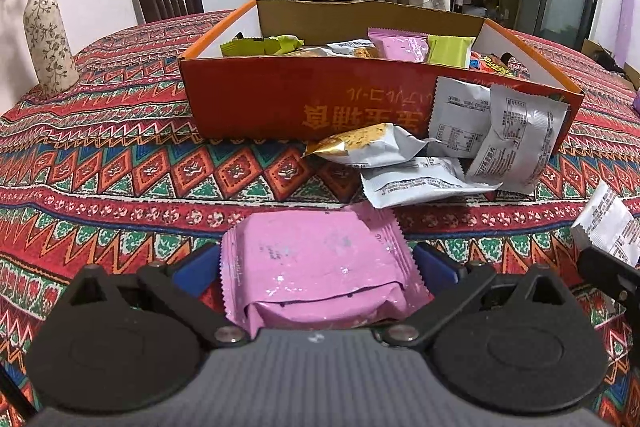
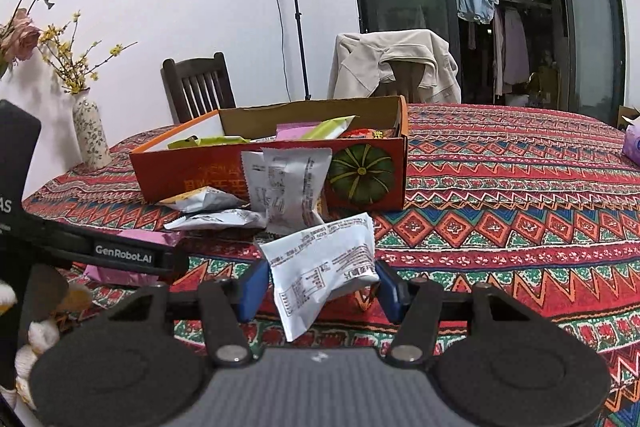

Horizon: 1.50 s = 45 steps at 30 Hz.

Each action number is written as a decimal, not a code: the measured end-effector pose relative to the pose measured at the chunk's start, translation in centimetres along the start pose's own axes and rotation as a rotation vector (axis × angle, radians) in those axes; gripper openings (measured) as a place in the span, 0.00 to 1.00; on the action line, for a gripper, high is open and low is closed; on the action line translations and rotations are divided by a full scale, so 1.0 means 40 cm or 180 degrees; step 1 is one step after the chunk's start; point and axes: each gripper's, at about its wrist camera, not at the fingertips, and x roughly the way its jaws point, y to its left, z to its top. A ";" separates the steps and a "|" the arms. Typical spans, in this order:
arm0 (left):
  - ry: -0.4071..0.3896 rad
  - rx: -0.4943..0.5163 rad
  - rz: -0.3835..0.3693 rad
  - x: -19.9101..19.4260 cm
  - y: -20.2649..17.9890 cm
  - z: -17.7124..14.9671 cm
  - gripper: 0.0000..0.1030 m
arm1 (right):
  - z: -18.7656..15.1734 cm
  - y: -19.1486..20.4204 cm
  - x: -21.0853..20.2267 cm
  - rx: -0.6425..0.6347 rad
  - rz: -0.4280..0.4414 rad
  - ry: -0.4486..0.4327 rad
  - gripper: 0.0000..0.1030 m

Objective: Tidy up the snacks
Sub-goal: 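Carry the pink and white packets up over the orange box with both grippers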

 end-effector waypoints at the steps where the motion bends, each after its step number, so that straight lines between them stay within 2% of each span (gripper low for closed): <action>1: -0.0006 0.0003 -0.0004 0.000 0.001 -0.001 1.00 | 0.000 0.001 0.000 0.0000 0.0005 -0.0002 0.55; 12: -0.0053 0.0042 -0.0060 -0.014 0.005 -0.018 0.99 | 0.001 0.007 -0.012 0.0002 -0.0011 -0.0022 0.55; 18: -0.0116 0.0042 -0.0155 -0.034 0.020 -0.027 0.89 | 0.003 0.013 -0.021 0.0000 -0.0037 -0.0045 0.55; 22: -0.0152 0.0020 -0.0233 -0.048 0.034 -0.030 0.77 | 0.004 0.022 -0.027 -0.0030 -0.0037 -0.0059 0.55; 29: -0.0206 -0.0059 -0.0320 -0.062 0.065 -0.029 0.73 | 0.008 0.036 -0.033 -0.0075 -0.0045 -0.0074 0.55; 35: -0.0383 -0.0064 -0.0388 -0.102 0.082 -0.019 0.73 | 0.018 0.048 -0.041 -0.0103 -0.0041 -0.0119 0.55; 45: -0.0807 -0.0025 -0.0482 -0.183 0.093 0.059 0.73 | 0.070 0.066 -0.057 -0.0144 -0.0050 -0.0301 0.55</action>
